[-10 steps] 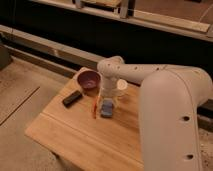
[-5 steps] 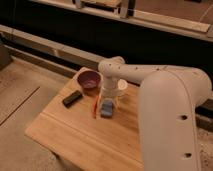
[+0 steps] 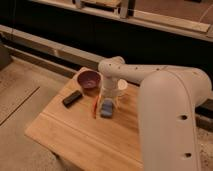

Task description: Wipe the white sponge on the table

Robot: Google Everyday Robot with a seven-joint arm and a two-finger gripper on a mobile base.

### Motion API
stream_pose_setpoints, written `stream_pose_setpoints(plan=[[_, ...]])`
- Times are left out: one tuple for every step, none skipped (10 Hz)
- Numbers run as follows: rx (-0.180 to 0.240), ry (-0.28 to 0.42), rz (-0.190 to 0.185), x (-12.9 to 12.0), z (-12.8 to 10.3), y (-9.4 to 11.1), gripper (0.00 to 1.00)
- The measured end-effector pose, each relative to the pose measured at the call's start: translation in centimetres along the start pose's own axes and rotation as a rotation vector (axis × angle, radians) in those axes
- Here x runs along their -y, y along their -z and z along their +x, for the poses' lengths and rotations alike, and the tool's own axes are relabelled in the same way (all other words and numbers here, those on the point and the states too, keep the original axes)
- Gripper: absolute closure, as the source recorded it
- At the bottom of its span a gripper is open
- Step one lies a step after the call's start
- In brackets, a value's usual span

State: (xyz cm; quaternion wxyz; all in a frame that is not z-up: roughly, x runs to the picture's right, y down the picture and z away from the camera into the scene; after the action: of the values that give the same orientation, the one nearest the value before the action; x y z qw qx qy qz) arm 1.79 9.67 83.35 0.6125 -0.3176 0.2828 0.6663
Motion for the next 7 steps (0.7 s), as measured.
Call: stream_pose_setpoints(plan=[[-0.003,-0.004,-0.002,0.05,-0.14,-0.20,0.35],[-0.011,-0.008,0.000,0.10,-0.22,-0.56,0.35],[-0.016,-0.007,0.005,0.11,-0.26,-0.77,0.38],[-0.017,0.000,0.015,-0.04,-0.35,-0.95,0.47],[-0.012,0.010,0.023,-0.23,-0.47,-0.98,0.56],[-0.006,0.020,0.031,-0.35,-0.59,-1.05,0.66],[0.004,0.027,0.035,-0.45,-0.70,-0.97,0.76]])
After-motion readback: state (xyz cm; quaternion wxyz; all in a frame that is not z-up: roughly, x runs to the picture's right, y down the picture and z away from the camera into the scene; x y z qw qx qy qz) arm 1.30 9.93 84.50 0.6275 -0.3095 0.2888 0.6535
